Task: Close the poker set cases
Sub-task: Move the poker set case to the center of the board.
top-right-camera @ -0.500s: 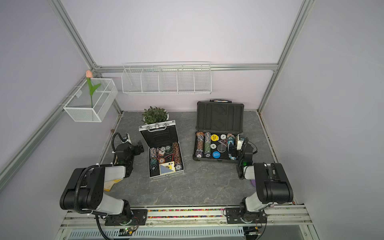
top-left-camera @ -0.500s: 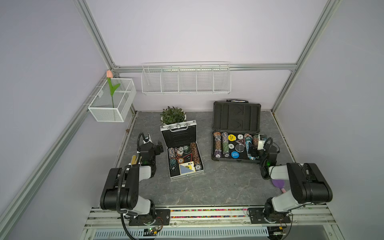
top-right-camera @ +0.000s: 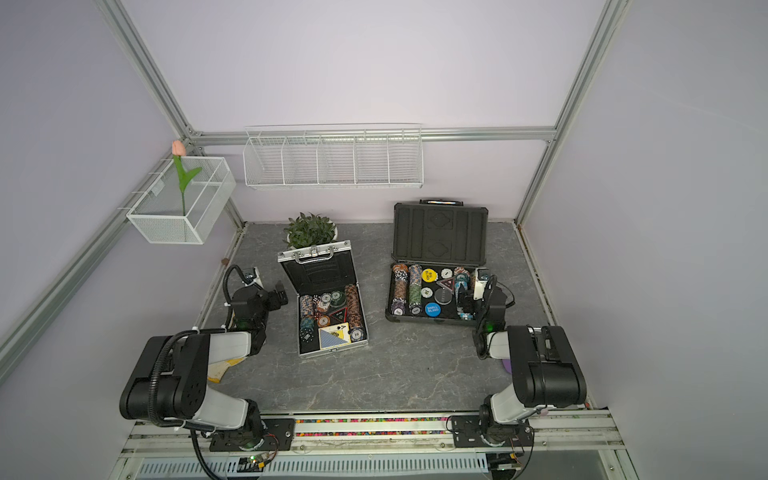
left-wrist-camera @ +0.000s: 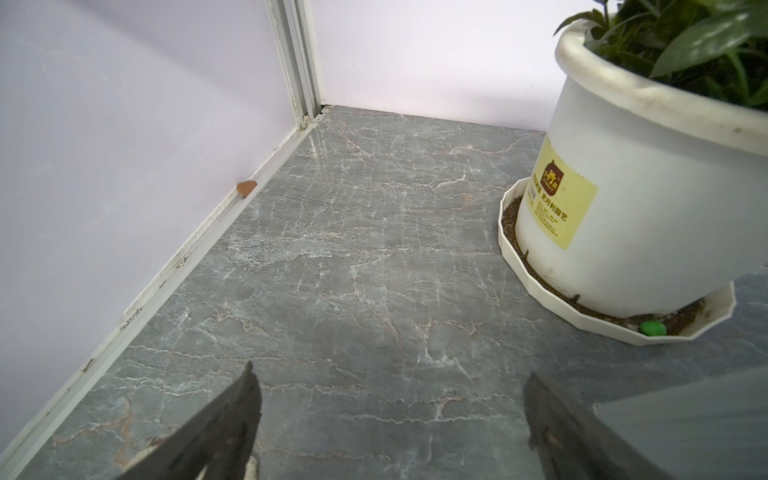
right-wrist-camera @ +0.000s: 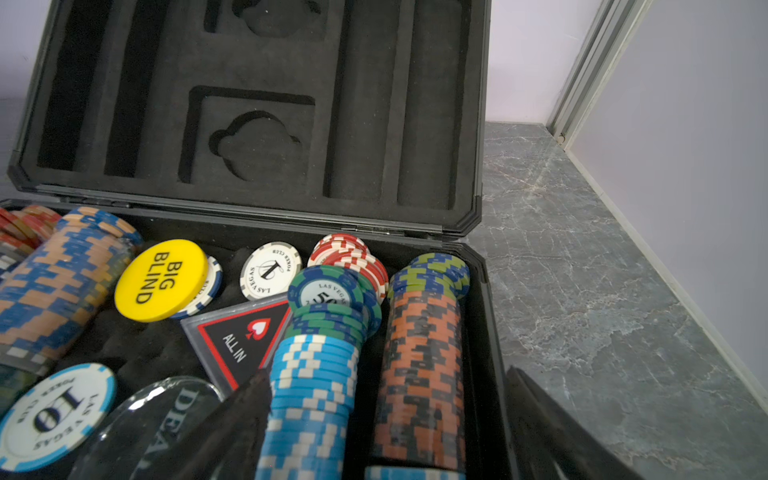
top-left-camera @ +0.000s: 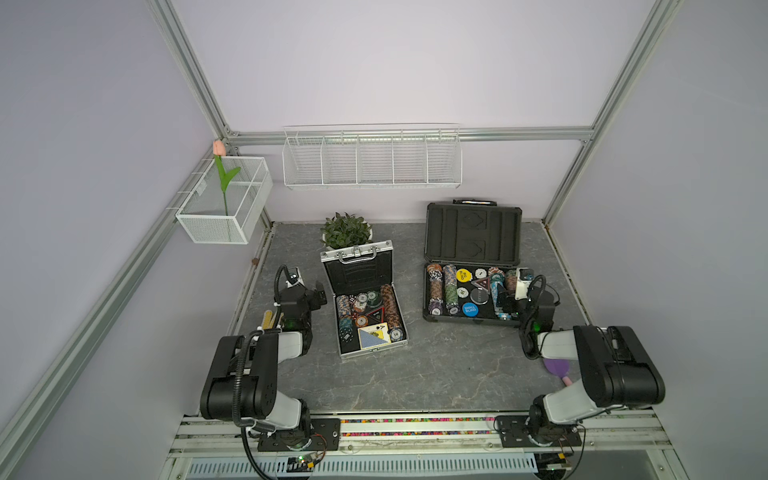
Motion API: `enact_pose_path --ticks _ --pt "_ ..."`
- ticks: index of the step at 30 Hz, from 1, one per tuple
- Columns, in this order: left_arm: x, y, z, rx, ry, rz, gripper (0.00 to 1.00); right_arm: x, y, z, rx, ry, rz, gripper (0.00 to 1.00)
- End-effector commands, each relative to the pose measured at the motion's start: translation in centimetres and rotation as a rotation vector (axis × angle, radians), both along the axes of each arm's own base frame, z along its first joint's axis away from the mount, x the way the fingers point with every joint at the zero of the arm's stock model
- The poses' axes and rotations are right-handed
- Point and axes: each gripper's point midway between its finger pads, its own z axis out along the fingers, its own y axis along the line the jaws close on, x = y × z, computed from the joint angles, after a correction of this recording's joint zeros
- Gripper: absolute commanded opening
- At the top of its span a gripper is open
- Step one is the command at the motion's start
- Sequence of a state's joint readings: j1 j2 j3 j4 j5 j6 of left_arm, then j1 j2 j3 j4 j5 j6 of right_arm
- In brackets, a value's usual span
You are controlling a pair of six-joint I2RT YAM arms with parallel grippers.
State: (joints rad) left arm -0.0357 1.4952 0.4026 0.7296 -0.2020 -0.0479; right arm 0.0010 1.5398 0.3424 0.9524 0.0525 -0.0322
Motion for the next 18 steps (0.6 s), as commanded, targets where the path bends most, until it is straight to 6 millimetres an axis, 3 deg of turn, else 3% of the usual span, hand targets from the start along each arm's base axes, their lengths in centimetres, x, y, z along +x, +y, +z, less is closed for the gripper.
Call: enact_pose_path --ticks 1,18 --pt "1.01 -0.12 1.33 0.010 -0.043 -0.001 1.00 -0.14 0.63 0.45 -0.022 -0.040 0.044 0.88" --pt "1.01 -0.13 1.37 0.009 -0.044 -0.001 1.00 0.04 0.74 0.46 -0.018 -0.033 0.049 0.89"
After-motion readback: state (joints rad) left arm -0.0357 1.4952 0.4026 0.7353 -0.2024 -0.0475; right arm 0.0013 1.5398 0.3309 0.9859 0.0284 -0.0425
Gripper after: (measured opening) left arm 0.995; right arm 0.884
